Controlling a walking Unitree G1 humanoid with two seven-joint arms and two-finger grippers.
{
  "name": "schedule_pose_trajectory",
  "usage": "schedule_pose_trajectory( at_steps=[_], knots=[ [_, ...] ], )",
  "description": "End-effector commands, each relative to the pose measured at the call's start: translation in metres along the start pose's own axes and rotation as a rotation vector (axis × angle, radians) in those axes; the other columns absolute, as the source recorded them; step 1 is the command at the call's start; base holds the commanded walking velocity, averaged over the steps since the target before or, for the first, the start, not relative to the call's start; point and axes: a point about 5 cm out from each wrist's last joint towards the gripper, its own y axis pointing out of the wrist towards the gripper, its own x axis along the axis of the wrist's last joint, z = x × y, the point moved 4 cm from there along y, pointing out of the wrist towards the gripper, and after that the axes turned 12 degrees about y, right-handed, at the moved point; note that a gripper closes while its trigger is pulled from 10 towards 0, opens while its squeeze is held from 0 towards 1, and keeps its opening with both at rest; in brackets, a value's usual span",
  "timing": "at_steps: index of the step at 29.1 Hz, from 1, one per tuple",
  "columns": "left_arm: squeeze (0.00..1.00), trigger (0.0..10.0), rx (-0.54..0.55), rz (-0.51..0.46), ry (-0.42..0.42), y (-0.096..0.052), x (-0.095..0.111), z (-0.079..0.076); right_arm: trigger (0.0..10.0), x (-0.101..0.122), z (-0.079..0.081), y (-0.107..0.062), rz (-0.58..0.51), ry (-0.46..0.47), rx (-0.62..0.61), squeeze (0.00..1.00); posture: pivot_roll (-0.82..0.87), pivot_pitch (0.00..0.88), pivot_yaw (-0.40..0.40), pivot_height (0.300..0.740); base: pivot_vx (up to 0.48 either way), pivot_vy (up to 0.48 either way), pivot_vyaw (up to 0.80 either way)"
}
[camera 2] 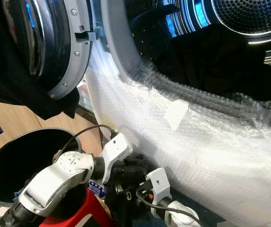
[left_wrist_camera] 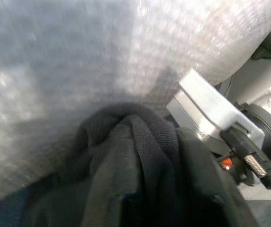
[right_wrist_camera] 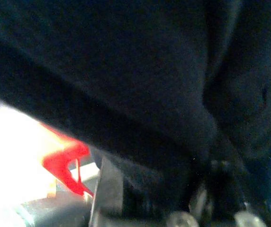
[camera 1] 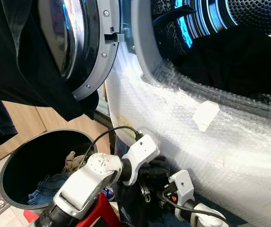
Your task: Clothes washing
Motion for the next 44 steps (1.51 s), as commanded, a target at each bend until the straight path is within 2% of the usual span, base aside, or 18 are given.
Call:
schedule_pose_trajectory(
  at_steps=[1,6,10,18,21,22,23,24,26,28,31,32,33,34,38,40,43,44],
  knots=[
    [1.0,9.5,-0.004,-0.071,0.066,-0.003,0.021,0.0,0.0,0.001,0.005,-0.002,0.002,0.004,0.025,0.0,0.04,0.035,-0.024,0.74,0.0,0.0,0.0],
    [1.0,9.5,0.015,0.002,0.066,-0.02,0.01,0.004,0.0,0.001,0.004,-0.005,-0.003,0.008,0.027,0.0,0.04,0.029,-0.024,0.74,0.0,0.0,0.0],
    [1.0,10.0,-0.022,0.035,0.053,-0.031,0.007,-0.004,0.0,-0.002,0.008,-0.006,0.009,0.003,0.046,0.0,0.04,0.028,-0.019,0.74,0.0,0.0,0.0],
    [1.0,10.0,-0.014,0.052,0.053,-0.033,0.004,-0.005,0.0,-0.003,0.008,-0.007,0.011,0.002,0.05,0.0,0.05,0.02,-0.019,0.74,0.0,0.0,0.0],
    [1.0,10.0,0.372,0.15,0.006,-0.069,-0.019,0.036,0.0,-0.009,0.016,-0.017,0.034,-0.009,0.128,0.0,0.06,0.0,-0.025,0.74,0.0,0.0,0.0],
    [1.0,10.0,0.372,0.15,0.006,-0.069,-0.019,0.036,0.0,-0.009,0.016,-0.017,0.034,-0.009,0.128,0.0,0.06,0.0,-0.025,0.74,0.0,0.0,0.0],
    [1.0,10.0,0.44,0.158,-0.021,-0.072,-0.023,0.043,0.0,-0.01,0.017,-0.018,0.037,-0.013,0.139,0.0,0.06,0.0,-0.029,0.74,0.0,0.0,0.0],
    [1.0,10.0,0.601,0.27,0.015,-0.083,-0.045,0.06,0.0,-0.011,0.021,-0.023,0.042,-0.016,0.169,0.0,0.07,0.0,-0.035,0.74,0.0,0.0,0.0],
    [1.0,10.0,0.653,0.321,0.025,-0.088,-0.057,0.065,0.0,-0.011,0.023,-0.024,0.041,-0.024,0.186,0.0,0.07,0.0,-0.036,0.74,0.0,0.0,0.0],
    [1.0,10.0,0.744,0.324,-0.033,-0.094,-0.07,0.071,0.0,-0.014,0.028,-0.027,0.052,-0.026,0.215,0.0,0.06,0.0,-0.039,0.74,0.0,0.0,0.0],
    [1.0,10.0,0.779,0.201,-0.102,-0.092,-0.06,0.071,0.0,-0.013,0.028,-0.031,0.053,-0.032,0.22,0.0,0.05,0.0,-0.037,0.74,0.0,0.0,0.0],
    [0.07,10.0,0.794,0.166,-0.097,-0.092,-0.055,0.072,0.0,-0.012,0.028,-0.032,0.048,-0.032,0.22,0.0,0.05,0.0,-0.035,0.74,0.0,0.0,0.0],
    [0.07,10.0,0.805,0.147,-0.091,-0.093,-0.052,0.072,0.0,-0.011,0.027,-0.033,0.044,-0.031,0.22,0.0,0.05,0.0,-0.035,0.74,0.0,0.0,0.0],
    [0.0,10.0,0.84,0.161,-0.067,-0.096,-0.054,0.074,0.0,-0.009,0.029,-0.035,0.042,-0.037,0.234,0.0,0.05,0.0,-0.035,0.74,0.0,0.0,0.0],
    [0.0,10.0,1.023,0.247,0.005,-0.121,-0.077,0.087,0.0,-0.009,0.035,-0.045,0.055,-0.076,0.279,0.0,0.06,0.0,-0.041,0.74,0.0,0.0,0.0],
    [0.0,10.0,1.074,0.247,0.016,-0.129,-0.079,0.091,0.0,-0.006,0.038,-0.048,0.046,-0.079,0.295,0.0,0.06,0.0,-0.04,0.74,0.0,0.0,0.0],
    [0.0,10.0,1.211,0.264,0.024,-0.149,-0.087,0.097,0.0,0.009,0.048,-0.056,-0.001,-0.096,0.337,0.0,0.05,0.0,-0.042,0.74,0.0,0.0,0.0],
    [0.0,10.0,1.272,0.282,0.008,-0.157,-0.096,0.097,0.0,0.022,0.059,-0.063,-0.045,-0.093,0.389,0.0,0.05,0.0,-0.043,0.74,0.0,0.0,0.0]
  ],
)
